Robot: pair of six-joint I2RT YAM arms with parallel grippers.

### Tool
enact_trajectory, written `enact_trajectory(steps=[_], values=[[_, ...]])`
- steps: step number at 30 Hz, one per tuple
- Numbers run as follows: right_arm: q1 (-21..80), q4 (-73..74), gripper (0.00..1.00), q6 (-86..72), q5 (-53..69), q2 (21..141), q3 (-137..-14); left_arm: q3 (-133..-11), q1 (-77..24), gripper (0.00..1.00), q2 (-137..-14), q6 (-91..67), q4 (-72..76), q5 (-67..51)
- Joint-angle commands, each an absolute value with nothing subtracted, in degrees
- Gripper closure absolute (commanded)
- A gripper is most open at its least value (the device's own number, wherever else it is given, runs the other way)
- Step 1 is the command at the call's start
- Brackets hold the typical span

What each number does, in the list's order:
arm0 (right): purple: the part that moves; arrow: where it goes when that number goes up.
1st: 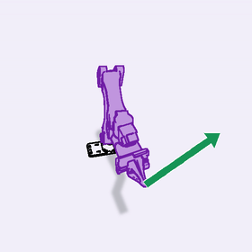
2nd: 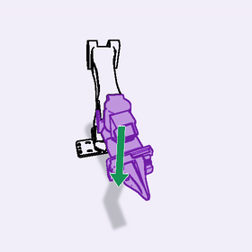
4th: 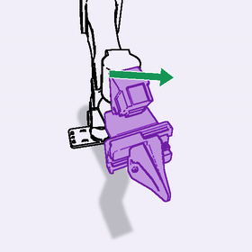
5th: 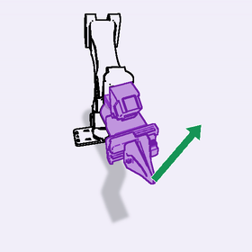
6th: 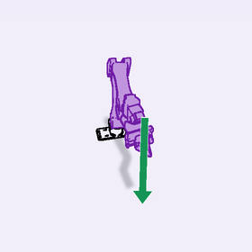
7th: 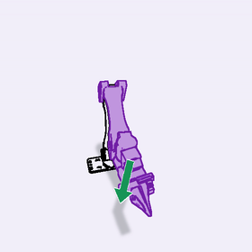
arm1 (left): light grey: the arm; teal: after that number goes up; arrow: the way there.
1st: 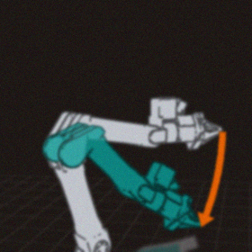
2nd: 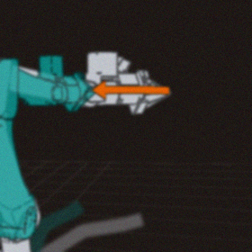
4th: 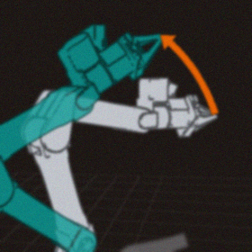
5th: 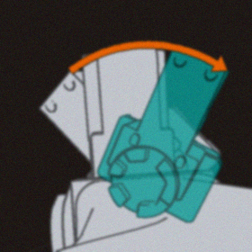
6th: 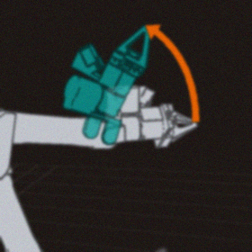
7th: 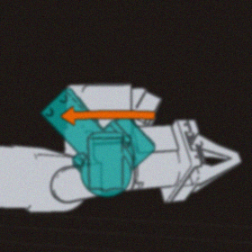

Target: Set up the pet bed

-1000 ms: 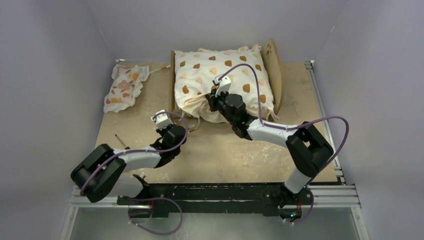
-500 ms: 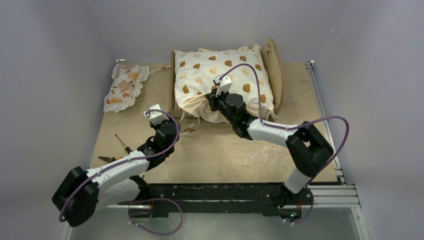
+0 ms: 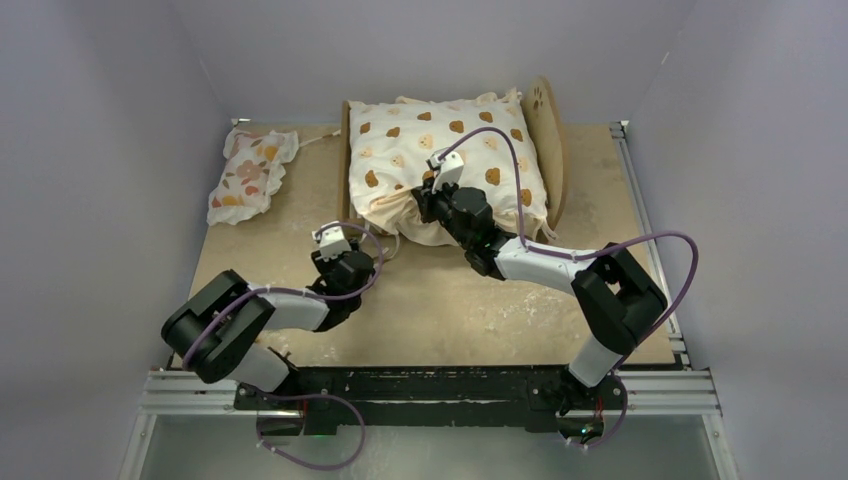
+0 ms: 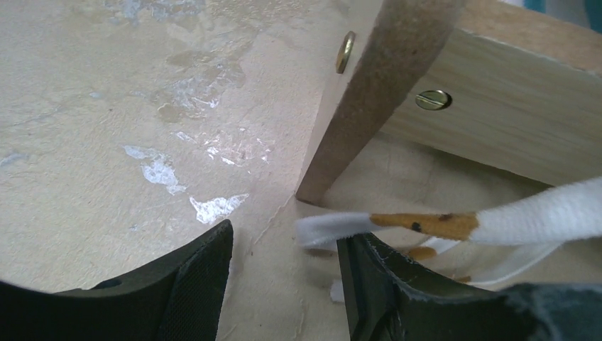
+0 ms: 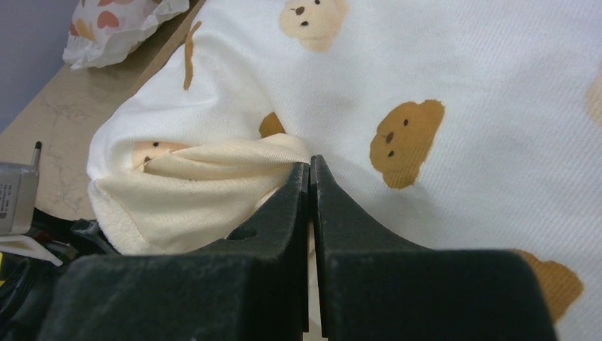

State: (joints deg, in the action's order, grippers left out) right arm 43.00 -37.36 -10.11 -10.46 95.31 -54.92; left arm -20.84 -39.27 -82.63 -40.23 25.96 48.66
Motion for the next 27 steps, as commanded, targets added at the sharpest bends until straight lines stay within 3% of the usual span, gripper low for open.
enact_trajectory(steps=[1, 5, 15, 21, 27], values=[[42.4, -39.7, 1.0, -10.5, -10.0, 94.6, -54.6, -21.4, -38.4, 0.45, -87.1, -40.7, 38.5, 50.3], [42.3, -39.7, 1.0, -10.6, -9.9, 94.7, -54.6, -21.5, -38.4, 0.49, -91.4, -39.3, 44.4, 51.6], [41.9, -39.6, 1.0, -10.6, -9.8, 94.9, -54.6, -20.7, -38.3, 1.0, -86.0, -38.9, 39.8, 52.4], [41.7, -39.6, 1.0, -10.6, -9.9, 94.6, -54.4, -26.6, -38.4, 1.0, -73.2, -38.7, 17.3, 50.8], [41.6, -39.6, 1.0, -11.0, -9.5, 94.3, -54.2, -36.2, -38.5, 1.0, -62.8, -31.1, 4.5, 47.6]])
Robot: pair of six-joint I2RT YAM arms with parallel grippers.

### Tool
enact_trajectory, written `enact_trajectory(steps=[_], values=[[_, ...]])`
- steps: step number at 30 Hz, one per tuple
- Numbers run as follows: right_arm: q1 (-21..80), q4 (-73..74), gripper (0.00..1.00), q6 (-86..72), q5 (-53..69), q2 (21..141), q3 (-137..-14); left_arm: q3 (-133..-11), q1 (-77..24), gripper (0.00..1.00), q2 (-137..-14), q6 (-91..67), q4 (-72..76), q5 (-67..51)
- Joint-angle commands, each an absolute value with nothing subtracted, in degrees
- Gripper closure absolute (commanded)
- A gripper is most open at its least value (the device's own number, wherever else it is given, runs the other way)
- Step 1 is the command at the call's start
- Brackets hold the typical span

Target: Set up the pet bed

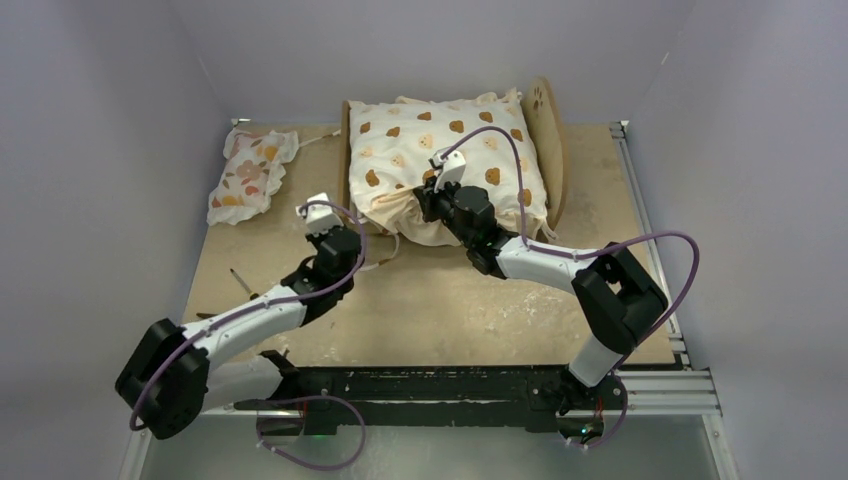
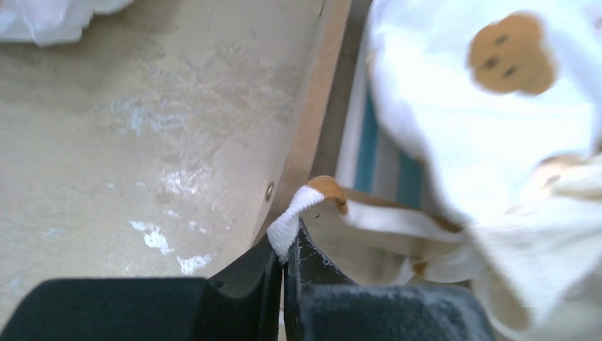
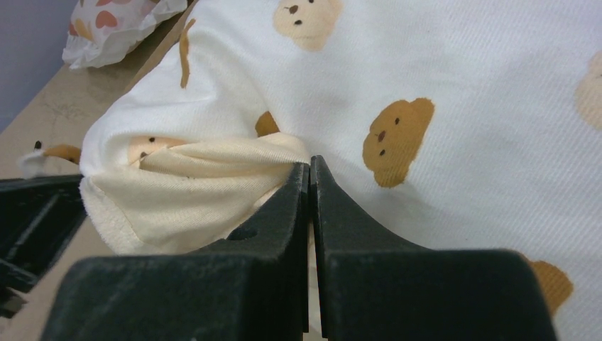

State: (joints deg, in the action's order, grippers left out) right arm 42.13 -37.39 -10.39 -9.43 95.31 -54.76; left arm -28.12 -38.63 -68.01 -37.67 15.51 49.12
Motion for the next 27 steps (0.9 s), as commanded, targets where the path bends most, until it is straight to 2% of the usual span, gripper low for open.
enact_trajectory(steps=[1, 5, 14, 27], values=[[41.6, -39.7, 1.0, -11.1, -9.3, 94.3, -54.2, -38.7, -38.4, 1.0, -62.6, -29.7, 2.4, 47.3], [41.6, -39.8, 1.0, -11.3, -8.4, 94.1, -54.2, -48.2, -38.4, 1.0, -63.6, -22.2, -1.5, 46.3], [41.6, -39.6, 1.0, -11.6, -6.7, 94.2, -54.5, -56.1, -38.2, 1.0, -70.5, -11.8, 5.9, 47.4], [41.6, -39.8, 1.0, -11.7, -5.3, 95.0, -54.7, -49.0, -30.5, 1.0, -76.3, -20.5, 8.7, 39.0]])
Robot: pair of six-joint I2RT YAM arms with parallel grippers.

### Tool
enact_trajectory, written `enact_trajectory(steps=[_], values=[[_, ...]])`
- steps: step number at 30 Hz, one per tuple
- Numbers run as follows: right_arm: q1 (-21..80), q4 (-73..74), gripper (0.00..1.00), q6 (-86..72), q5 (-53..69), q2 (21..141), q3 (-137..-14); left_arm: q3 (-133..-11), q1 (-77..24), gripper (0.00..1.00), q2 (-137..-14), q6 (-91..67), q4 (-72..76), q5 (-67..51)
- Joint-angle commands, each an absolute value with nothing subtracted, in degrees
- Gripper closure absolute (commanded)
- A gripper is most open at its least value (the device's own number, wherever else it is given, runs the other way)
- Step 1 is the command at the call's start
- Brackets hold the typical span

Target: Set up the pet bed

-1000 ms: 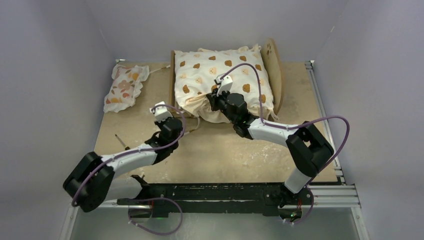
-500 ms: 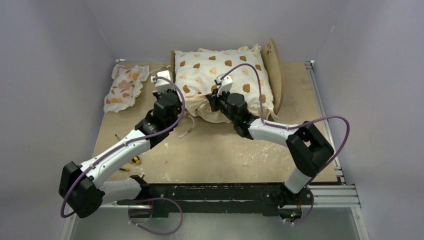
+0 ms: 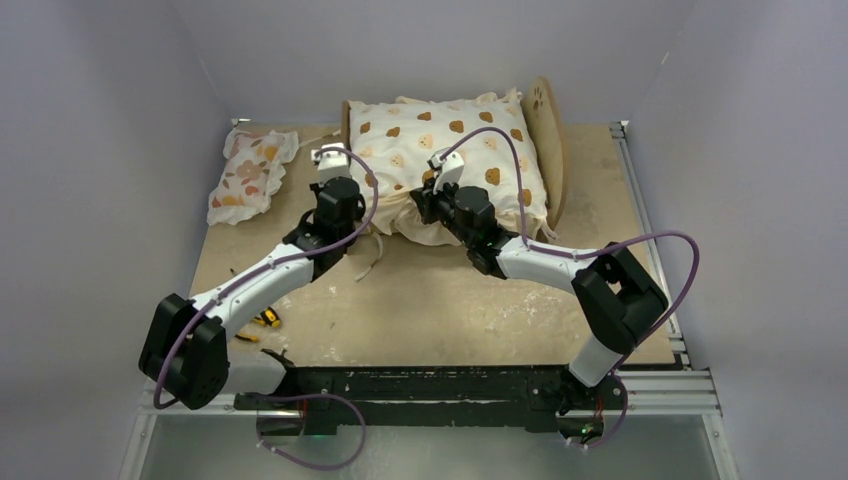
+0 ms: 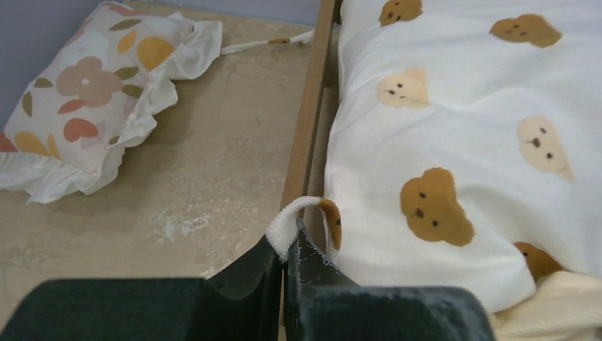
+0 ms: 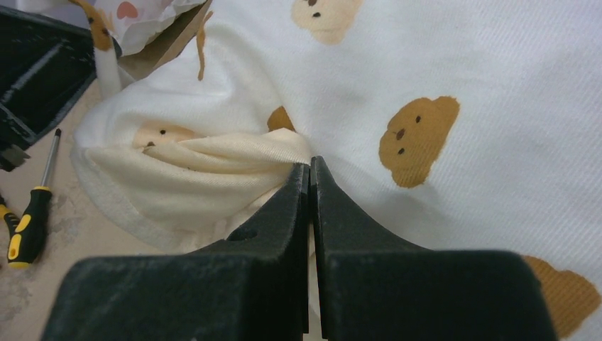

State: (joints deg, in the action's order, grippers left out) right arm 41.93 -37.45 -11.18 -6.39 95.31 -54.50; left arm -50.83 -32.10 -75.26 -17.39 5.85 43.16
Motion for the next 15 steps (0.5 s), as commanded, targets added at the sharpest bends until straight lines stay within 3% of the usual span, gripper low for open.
enact_trajectory(steps=[1, 4, 12, 15], values=[[41.6, -39.8, 1.0, -11.7, -5.3, 95.0, -54.8, -49.0, -30.3, 1.0, -76.8, -21.2, 8.0, 38.6], [41.6, -39.8, 1.0, -11.8, -4.8, 94.9, -54.8, -49.0, -30.2, 1.0, -78.2, -23.3, 5.9, 37.3], [41.6, -39.2, 1.0, -13.9, -3.2, 94.0, -56.4, -53.4, -30.2, 0.64, -77.9, -29.5, -9.6, 35.0], [41.6, -38.8, 1.0, -14.8, -2.9, 93.2, -56.6, -55.1, -30.2, 0.55, -77.5, -32.4, -16.5, 34.4]])
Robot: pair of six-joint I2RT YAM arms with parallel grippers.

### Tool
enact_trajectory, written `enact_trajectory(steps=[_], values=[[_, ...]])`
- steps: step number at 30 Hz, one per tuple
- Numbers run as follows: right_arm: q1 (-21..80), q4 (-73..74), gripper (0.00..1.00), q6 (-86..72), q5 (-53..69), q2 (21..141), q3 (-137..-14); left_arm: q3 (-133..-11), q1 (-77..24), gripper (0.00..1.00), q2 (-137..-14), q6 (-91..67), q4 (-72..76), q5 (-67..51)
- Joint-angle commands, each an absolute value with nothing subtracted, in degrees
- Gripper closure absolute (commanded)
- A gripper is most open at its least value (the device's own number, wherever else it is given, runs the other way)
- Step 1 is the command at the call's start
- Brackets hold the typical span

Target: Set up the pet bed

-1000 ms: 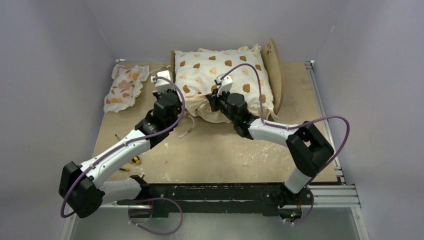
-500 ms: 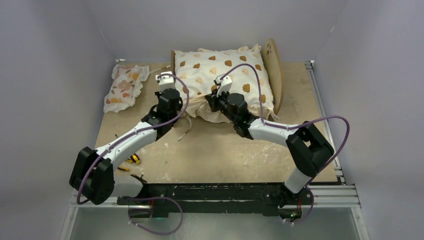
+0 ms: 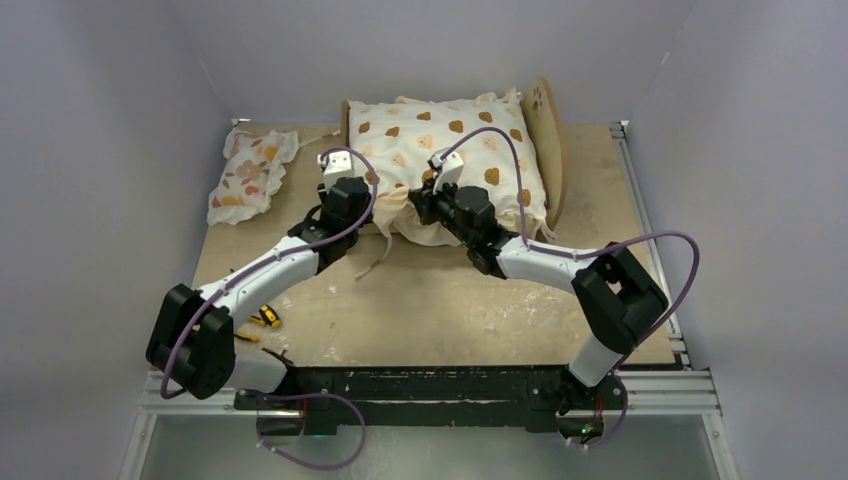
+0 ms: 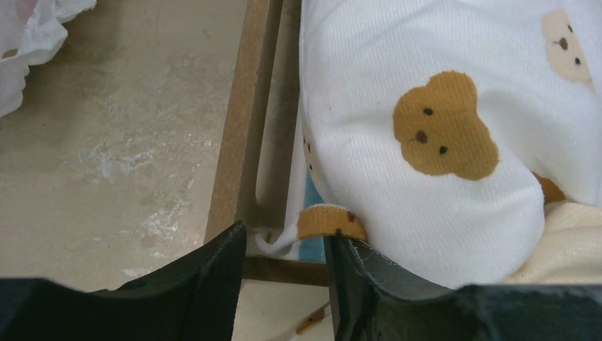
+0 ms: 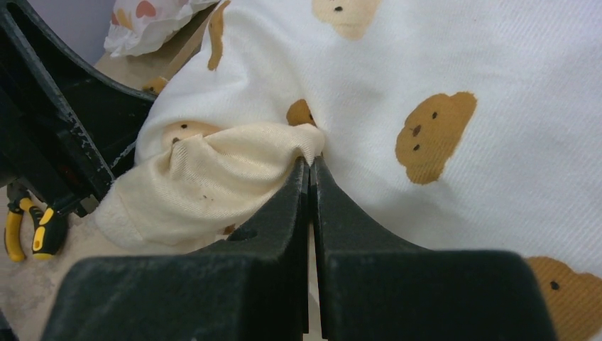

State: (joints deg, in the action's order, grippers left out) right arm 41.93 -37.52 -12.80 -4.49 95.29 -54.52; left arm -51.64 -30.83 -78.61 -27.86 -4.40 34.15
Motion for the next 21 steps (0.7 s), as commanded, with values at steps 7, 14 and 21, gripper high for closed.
enact_trajectory(steps=[7, 14, 21], values=[[41.7, -38.1, 1.0, -16.1, -1.5, 93.6, -57.7, -57.1, -30.2, 0.49, -75.1, -35.1, -27.7, 32.2], [42.1, -36.9, 1.0, -16.3, -1.8, 93.1, -59.1, -56.0, -30.2, 0.51, -69.2, -36.8, -28.1, 34.0], [43.3, -36.9, 1.0, -16.7, -2.2, 94.1, -59.9, -55.6, -29.3, 0.49, -67.1, -37.6, -26.1, 37.6]])
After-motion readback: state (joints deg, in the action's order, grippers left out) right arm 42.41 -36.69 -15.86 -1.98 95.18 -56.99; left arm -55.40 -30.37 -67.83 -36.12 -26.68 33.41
